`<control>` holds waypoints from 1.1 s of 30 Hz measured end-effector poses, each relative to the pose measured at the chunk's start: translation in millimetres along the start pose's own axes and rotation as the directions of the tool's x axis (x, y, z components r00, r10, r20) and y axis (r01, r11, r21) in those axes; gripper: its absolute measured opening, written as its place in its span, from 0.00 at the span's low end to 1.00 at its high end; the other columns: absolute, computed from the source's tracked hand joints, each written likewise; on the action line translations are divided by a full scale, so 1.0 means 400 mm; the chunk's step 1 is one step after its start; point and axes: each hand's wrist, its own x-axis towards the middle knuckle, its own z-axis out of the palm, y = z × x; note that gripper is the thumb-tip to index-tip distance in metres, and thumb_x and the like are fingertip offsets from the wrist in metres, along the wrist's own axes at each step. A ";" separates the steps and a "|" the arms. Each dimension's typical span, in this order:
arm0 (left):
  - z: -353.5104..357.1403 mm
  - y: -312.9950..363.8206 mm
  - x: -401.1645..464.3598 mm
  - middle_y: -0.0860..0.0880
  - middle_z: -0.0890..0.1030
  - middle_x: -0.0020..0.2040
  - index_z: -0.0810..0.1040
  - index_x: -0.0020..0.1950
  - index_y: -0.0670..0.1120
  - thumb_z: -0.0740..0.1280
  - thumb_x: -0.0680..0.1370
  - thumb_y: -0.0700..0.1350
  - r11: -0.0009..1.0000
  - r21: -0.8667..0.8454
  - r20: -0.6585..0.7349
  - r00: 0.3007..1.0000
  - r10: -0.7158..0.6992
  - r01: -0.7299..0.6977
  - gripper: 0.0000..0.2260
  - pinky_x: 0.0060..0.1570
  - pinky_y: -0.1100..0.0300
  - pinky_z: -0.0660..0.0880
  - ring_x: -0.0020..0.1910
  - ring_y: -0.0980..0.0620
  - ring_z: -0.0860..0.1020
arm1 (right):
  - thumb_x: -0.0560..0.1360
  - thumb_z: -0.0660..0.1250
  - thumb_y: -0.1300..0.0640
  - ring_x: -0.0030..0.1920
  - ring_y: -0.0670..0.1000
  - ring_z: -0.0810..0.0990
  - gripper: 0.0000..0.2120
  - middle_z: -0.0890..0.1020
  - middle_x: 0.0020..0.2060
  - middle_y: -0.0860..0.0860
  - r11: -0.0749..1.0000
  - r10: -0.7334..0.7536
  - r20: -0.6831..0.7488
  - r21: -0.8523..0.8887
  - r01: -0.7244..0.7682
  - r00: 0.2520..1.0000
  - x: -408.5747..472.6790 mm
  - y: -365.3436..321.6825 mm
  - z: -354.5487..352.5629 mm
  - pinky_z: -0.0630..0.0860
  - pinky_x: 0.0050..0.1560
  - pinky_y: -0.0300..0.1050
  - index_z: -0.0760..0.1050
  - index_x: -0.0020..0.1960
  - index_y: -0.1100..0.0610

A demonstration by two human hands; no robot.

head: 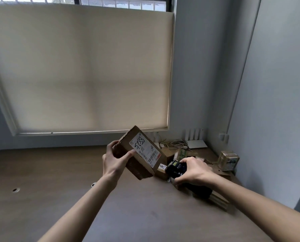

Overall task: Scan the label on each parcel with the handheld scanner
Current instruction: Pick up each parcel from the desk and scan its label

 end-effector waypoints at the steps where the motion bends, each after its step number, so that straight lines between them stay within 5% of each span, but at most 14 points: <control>1: -0.015 0.000 -0.010 0.49 0.75 0.61 0.73 0.58 0.68 0.82 0.60 0.60 1.000 -0.019 -0.009 1.000 -0.023 0.023 0.31 0.51 0.45 0.83 0.56 0.50 0.80 | 0.58 0.81 0.33 0.57 0.47 0.82 0.37 0.85 0.57 0.45 0.995 -0.027 0.014 0.099 0.026 1.000 -0.004 -0.012 0.007 0.77 0.50 0.42 0.80 0.64 0.45; 5: -0.081 0.009 -0.062 0.49 0.72 0.65 0.72 0.56 0.68 0.83 0.60 0.59 0.994 -0.092 -0.065 0.996 -0.060 0.054 0.30 0.43 0.46 0.84 0.60 0.47 0.78 | 0.58 0.85 0.38 0.50 0.43 0.84 0.31 0.86 0.49 0.43 0.864 -0.138 0.071 0.497 0.084 0.988 -0.018 -0.085 0.047 0.81 0.53 0.41 0.81 0.57 0.45; 9: -0.153 0.010 -0.128 0.49 0.74 0.62 0.68 0.61 0.63 0.81 0.68 0.51 0.982 -0.144 -0.139 0.981 -0.139 0.119 0.29 0.42 0.48 0.84 0.58 0.43 0.80 | 0.62 0.86 0.43 0.51 0.46 0.85 0.33 0.86 0.51 0.47 0.742 -0.290 0.115 0.654 0.147 0.950 -0.031 -0.172 0.100 0.81 0.50 0.40 0.81 0.63 0.52; 16: -0.385 -0.024 -0.309 0.50 0.72 0.67 0.63 0.66 0.67 0.79 0.58 0.67 0.964 0.012 -0.263 0.930 -0.255 0.267 0.42 0.62 0.41 0.73 0.64 0.49 0.74 | 0.66 0.84 0.52 0.46 0.39 0.84 0.22 0.86 0.47 0.42 0.648 -0.489 0.115 0.712 0.272 0.865 -0.100 -0.322 0.197 0.78 0.44 0.30 0.81 0.57 0.44; 19: -0.500 -0.019 -0.420 0.50 0.76 0.64 0.65 0.66 0.60 0.72 0.72 0.63 0.958 -0.004 -0.338 0.902 -0.270 0.285 0.27 0.55 0.49 0.71 0.56 0.57 0.75 | 0.66 0.84 0.56 0.38 0.35 0.83 0.19 0.87 0.45 0.41 0.617 -0.567 0.155 0.730 0.293 0.809 -0.146 -0.409 0.263 0.75 0.39 0.26 0.82 0.52 0.41; 21: -0.592 -0.019 -0.478 0.49 0.79 0.60 0.68 0.64 0.55 0.65 0.80 0.59 0.948 -0.040 -0.411 0.860 -0.303 0.316 0.16 0.54 0.47 0.73 0.55 0.53 0.77 | 0.67 0.83 0.55 0.37 0.34 0.82 0.18 0.88 0.46 0.43 0.601 -0.622 0.174 0.731 0.323 0.763 -0.188 -0.477 0.308 0.74 0.39 0.26 0.83 0.52 0.41; 23: -0.685 -0.006 -0.543 0.47 0.80 0.57 0.70 0.63 0.53 0.65 0.81 0.57 0.948 -0.045 -0.481 0.825 -0.296 0.314 0.15 0.56 0.46 0.76 0.53 0.49 0.80 | 0.67 0.83 0.54 0.40 0.36 0.83 0.18 0.88 0.45 0.42 0.586 -0.671 0.197 0.731 0.349 0.714 -0.231 -0.554 0.350 0.75 0.42 0.28 0.83 0.52 0.39; 29: -0.973 0.026 -0.762 0.46 0.78 0.62 0.70 0.65 0.57 0.78 0.68 0.62 0.947 -0.024 -0.621 0.738 -0.265 0.320 0.30 0.53 0.53 0.81 0.56 0.47 0.81 | 0.68 0.83 0.53 0.48 0.43 0.85 0.21 0.88 0.49 0.43 0.515 -0.800 0.241 0.744 0.425 0.549 -0.394 -0.839 0.471 0.77 0.46 0.31 0.83 0.58 0.44; 33: -1.177 0.012 -0.897 0.49 0.74 0.69 0.61 0.73 0.71 0.79 0.57 0.70 0.922 -0.039 -0.678 0.668 -0.307 0.384 0.47 0.67 0.45 0.71 0.66 0.44 0.74 | 0.68 0.83 0.52 0.50 0.43 0.86 0.22 0.87 0.50 0.43 0.487 -0.848 0.285 0.753 0.443 0.447 -0.531 -1.034 0.580 0.78 0.48 0.32 0.83 0.60 0.47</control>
